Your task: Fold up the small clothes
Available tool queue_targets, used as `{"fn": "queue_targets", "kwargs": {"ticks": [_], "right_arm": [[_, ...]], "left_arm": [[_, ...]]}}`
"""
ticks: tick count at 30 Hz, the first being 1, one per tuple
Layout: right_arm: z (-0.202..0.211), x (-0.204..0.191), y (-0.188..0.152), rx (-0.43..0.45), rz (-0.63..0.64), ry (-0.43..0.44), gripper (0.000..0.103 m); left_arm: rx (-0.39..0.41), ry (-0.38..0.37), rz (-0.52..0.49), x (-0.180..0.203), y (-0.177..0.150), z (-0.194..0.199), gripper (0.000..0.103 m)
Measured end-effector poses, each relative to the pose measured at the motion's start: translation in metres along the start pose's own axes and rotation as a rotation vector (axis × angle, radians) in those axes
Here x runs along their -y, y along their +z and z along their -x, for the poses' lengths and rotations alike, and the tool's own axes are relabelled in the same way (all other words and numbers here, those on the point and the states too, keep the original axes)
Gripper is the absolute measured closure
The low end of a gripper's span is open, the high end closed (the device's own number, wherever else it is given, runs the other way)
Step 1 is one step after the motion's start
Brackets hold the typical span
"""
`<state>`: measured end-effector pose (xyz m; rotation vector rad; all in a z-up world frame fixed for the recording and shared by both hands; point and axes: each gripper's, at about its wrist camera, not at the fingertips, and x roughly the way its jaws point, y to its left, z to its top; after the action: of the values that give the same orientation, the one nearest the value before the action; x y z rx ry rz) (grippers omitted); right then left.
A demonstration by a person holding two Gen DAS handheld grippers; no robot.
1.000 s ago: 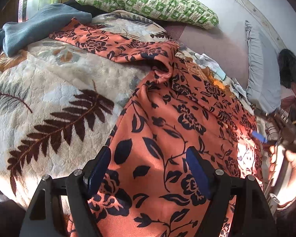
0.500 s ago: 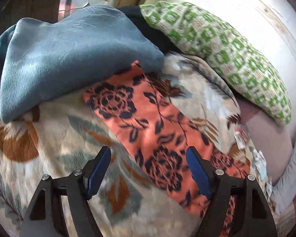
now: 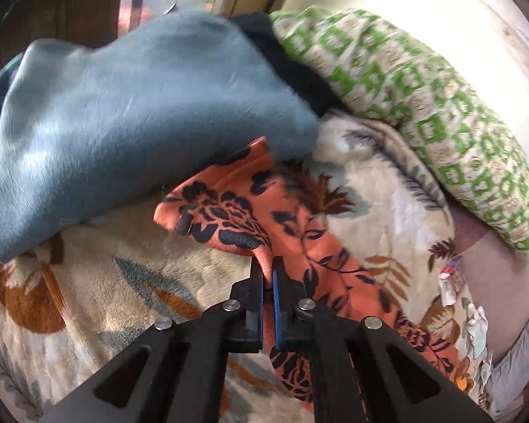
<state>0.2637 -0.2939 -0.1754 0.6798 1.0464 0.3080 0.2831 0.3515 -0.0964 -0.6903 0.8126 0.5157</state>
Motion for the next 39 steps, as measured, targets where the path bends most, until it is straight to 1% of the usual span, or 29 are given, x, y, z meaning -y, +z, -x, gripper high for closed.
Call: {"fn": "queue_targets", "kwargs": {"ticks": [4,6,8,9,11,12,14,15,17,18,20,21,22,23,24,25,26,27,28,29,30,31,32,33,34,36,37,38,39], "right_arm": [[-0.003,-0.002,0.002,-0.011,0.01,0.006,0.006],[-0.004,-0.002,0.002,-0.009,0.012,0.007,0.006],[-0.004,-0.002,0.002,-0.01,0.012,0.011,0.006],[-0.003,-0.002,0.003,-0.011,0.008,0.017,0.006],[0.002,-0.001,0.004,-0.01,-0.005,0.045,0.006],[0.008,0.001,0.004,0.003,-0.023,0.071,0.006],[0.031,0.004,0.001,0.067,-0.042,0.141,0.006],[0.044,0.005,-0.001,0.095,-0.039,0.16,0.006],[0.071,0.01,-0.006,0.139,-0.031,0.169,0.006],[0.084,0.015,-0.01,0.171,-0.025,0.172,0.006],[0.109,0.028,-0.016,0.236,-0.022,0.154,0.006],[0.117,0.037,-0.018,0.263,-0.029,0.143,0.006],[0.121,0.046,-0.018,0.279,-0.044,0.132,0.006],[0.122,0.055,-0.016,0.281,-0.066,0.123,0.006],[0.121,0.064,-0.014,0.278,-0.094,0.122,0.006],[0.121,0.071,-0.013,0.276,-0.118,0.132,0.006],[0.119,0.073,-0.012,0.272,-0.128,0.141,0.006],[0.119,0.071,-0.012,0.269,-0.121,0.144,0.006],[0.118,0.067,-0.012,0.266,-0.102,0.142,0.006],[0.117,0.062,-0.012,0.261,-0.082,0.137,0.006],[0.115,0.057,-0.013,0.255,-0.064,0.133,0.006],[0.111,0.053,-0.014,0.247,-0.051,0.126,0.006],[0.107,0.05,-0.015,0.234,-0.048,0.116,0.006],[0.103,0.048,-0.015,0.217,-0.056,0.119,0.006],[0.1,0.045,-0.015,0.201,-0.065,0.143,0.006],[0.091,0.031,-0.006,0.165,-0.042,0.181,0.006],[0.085,0.024,0.002,0.153,-0.022,0.168,0.006],[0.08,0.019,0.011,0.159,-0.011,0.113,0.006],[0.073,0.016,0.021,0.161,-0.008,0.038,0.006]], "left_arm": [[0.155,-0.134,-0.142,0.066,-0.006,0.08,0.099],[0.232,-0.211,-0.255,0.112,-0.022,0.121,0.099],[0.285,-0.305,-0.383,0.16,-0.05,0.157,0.099],[0.298,-0.351,-0.444,0.183,-0.069,0.172,0.099],[0.303,-0.444,-0.562,0.228,-0.112,0.191,0.099],[0.3,-0.484,-0.609,0.249,-0.135,0.195,0.099],[0.272,-0.555,-0.683,0.286,-0.185,0.195,0.099],[0.24,-0.584,-0.715,0.303,-0.209,0.189,0.098],[0.145,-0.635,-0.779,0.33,-0.264,0.172,0.098],[0.067,-0.646,-0.806,0.342,-0.29,0.153,0.098],[-0.148,-0.633,-0.892,0.364,-0.346,0.108,0.084],[-0.275,-0.599,-0.944,0.369,-0.37,0.081,0.064],[-0.392,-0.513,-0.98,0.363,-0.394,0.063,0.052],[-0.484,-0.429,-0.996,0.357,-0.407,0.047,0.052],[-0.521,-0.41,-0.987,0.349,-0.409,0.042,0.052],[-0.494,-0.438,-0.968,0.34,-0.401,0.047,0.048],[-0.456,-0.448,-0.955,0.332,-0.391,0.057,0.041],[-0.422,-0.459,-0.936,0.322,-0.378,0.068,0.03],[-0.39,-0.486,-0.898,0.311,-0.362,0.079,0.024],[-0.361,-0.519,-0.858,0.298,-0.347,0.093,0.023],[-0.33,-0.546,-0.824,0.284,-0.331,0.102,0.019],[-0.288,-0.552,-0.797,0.271,-0.312,0.105,0.016],[-0.226,-0.526,-0.782,0.257,-0.297,0.107,0.015],[-0.156,-0.466,-0.773,0.242,-0.282,0.104,0.015],[-0.101,-0.378,-0.761,0.234,-0.267,0.095,0.015],[-0.03,-0.201,-0.727,0.21,-0.241,0.071,0.015],[-0.005,-0.129,-0.694,0.198,-0.229,0.06,0.015],[0.012,-0.085,-0.663,0.184,-0.218,0.051,0.015],[0.019,-0.041,-0.628,0.174,-0.21,0.042,0.015]]}}
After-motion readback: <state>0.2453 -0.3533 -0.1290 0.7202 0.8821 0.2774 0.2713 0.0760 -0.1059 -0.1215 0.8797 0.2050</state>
